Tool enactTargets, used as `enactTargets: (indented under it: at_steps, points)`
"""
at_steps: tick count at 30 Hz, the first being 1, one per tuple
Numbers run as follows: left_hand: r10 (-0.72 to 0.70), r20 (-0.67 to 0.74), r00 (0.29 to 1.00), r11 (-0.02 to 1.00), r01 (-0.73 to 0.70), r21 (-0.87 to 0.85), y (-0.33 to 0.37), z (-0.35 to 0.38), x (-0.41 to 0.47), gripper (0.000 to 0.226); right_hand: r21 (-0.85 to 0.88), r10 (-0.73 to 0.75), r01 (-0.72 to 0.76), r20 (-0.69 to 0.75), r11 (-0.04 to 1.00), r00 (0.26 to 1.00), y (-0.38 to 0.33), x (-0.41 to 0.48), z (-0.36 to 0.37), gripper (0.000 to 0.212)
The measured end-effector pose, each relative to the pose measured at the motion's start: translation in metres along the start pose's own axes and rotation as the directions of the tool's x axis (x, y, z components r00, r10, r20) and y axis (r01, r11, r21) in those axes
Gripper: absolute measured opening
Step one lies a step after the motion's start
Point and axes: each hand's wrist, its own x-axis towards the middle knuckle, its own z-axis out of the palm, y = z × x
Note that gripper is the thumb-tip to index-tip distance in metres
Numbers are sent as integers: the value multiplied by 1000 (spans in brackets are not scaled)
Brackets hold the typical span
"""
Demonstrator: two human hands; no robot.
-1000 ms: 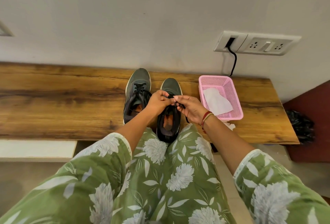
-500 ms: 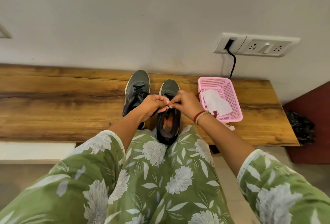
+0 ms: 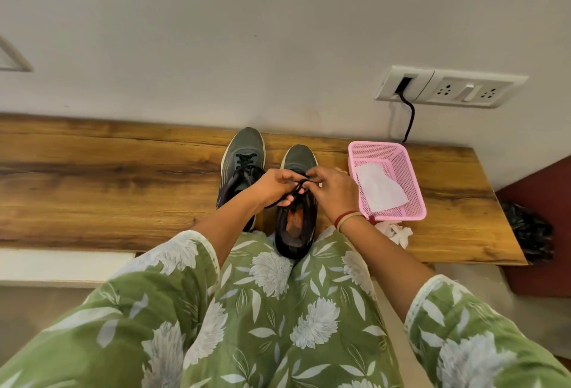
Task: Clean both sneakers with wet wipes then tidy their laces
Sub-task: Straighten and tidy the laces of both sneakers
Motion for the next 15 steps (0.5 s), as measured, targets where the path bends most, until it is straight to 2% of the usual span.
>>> enactTargets:
  at_steps: [6, 9, 12, 15]
  points:
    - [77, -4, 997, 989, -75, 124, -5, -4, 7, 18, 152, 59, -67, 54, 986, 997, 1, -1, -3, 21]
    - [173, -16, 985, 935, -159, 318, -5, -5, 11, 23, 202, 83, -97, 77, 974, 994, 4, -2, -1, 23]
    - [259, 2, 966, 786, -212, 581, -1, -4, 11, 19, 229, 74, -90, 80, 969, 994, 4, -4, -2, 24]
    - [299, 61, 952, 495, -209, 843, 2, -6, 9, 15, 243, 79, -87, 40, 966, 996, 3, -5, -5, 19]
